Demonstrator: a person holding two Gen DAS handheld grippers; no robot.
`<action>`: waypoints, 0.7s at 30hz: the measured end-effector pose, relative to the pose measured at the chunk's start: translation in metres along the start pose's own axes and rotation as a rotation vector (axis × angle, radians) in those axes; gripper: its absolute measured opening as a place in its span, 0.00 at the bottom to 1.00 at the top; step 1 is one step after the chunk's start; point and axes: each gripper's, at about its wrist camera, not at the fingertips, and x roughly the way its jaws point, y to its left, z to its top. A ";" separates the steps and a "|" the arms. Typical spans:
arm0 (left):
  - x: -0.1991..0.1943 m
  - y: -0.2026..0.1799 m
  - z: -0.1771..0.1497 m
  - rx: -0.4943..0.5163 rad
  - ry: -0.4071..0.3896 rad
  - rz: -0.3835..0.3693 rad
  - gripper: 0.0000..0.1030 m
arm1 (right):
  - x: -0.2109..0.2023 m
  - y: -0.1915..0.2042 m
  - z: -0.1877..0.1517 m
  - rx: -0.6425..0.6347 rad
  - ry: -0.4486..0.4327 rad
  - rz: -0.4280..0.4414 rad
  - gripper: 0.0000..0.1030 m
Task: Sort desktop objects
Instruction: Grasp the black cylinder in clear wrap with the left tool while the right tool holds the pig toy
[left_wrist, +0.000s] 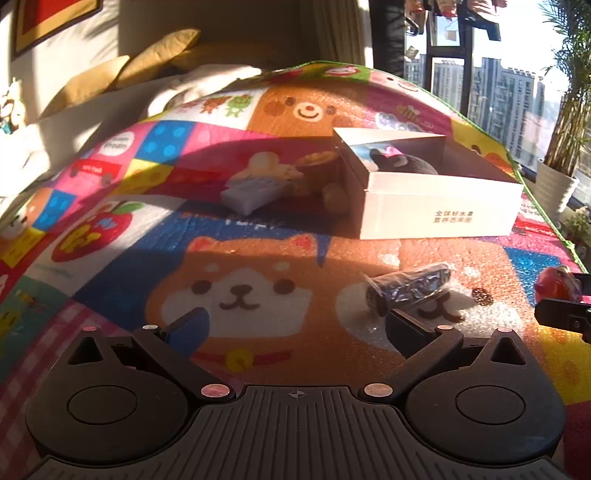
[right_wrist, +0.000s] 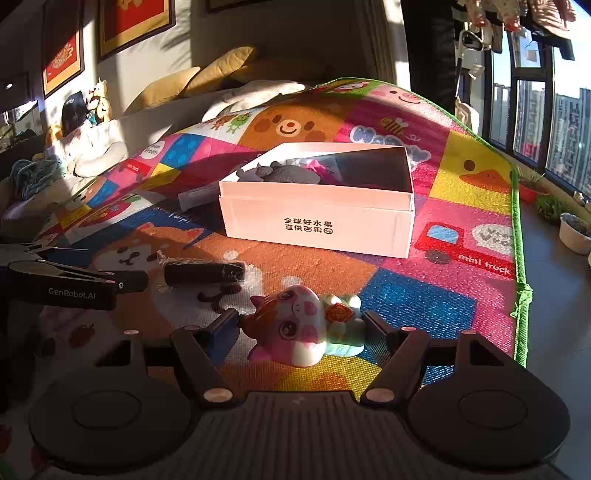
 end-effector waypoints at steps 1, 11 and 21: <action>0.000 -0.009 0.001 -0.016 0.015 -0.067 1.00 | -0.004 -0.005 -0.002 0.023 -0.017 -0.026 0.71; 0.046 -0.074 0.024 0.028 0.088 0.000 1.00 | -0.013 -0.033 -0.008 0.198 -0.128 -0.068 0.71; 0.063 -0.074 0.029 0.029 0.086 0.024 0.97 | -0.012 -0.038 -0.009 0.238 -0.130 -0.046 0.72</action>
